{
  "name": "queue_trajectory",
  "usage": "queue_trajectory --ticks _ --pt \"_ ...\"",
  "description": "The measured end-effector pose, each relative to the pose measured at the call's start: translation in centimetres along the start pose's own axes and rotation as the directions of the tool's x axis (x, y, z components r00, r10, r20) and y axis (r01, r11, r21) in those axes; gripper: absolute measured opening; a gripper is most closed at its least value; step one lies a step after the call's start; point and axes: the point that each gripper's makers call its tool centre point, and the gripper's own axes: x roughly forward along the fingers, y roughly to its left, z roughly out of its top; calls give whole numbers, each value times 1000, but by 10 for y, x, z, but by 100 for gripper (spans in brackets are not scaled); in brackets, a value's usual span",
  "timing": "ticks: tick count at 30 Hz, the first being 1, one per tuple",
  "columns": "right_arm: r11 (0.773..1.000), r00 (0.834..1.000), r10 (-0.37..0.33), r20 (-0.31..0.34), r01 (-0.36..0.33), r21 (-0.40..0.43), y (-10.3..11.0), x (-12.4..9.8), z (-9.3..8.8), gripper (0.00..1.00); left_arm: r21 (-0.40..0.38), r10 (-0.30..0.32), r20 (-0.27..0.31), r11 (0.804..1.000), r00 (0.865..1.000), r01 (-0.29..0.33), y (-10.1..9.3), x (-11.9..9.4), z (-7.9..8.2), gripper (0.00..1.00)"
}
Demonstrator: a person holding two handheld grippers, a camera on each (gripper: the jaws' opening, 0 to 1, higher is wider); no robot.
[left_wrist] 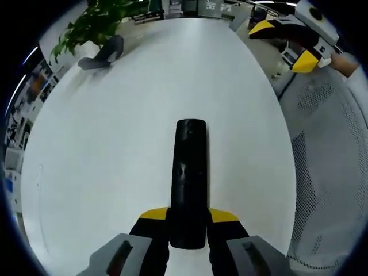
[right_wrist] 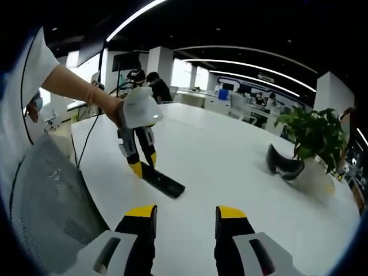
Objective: Press the specified remote control buttons in sequence, fully releasing each button before pressing the next.
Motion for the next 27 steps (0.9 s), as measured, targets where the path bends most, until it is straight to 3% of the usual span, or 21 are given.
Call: queue_trajectory --ticks 14,27 --pt "1000 1000 7 -21 -8 -19 3 1 -4 37 28 -13 5 1000 1000 13 -30 -1 -4 24" --pt "1000 1000 5 -13 -6 -30 4 0 -2 36 81 -9 -44 997 999 12 -57 -2 -8 24"
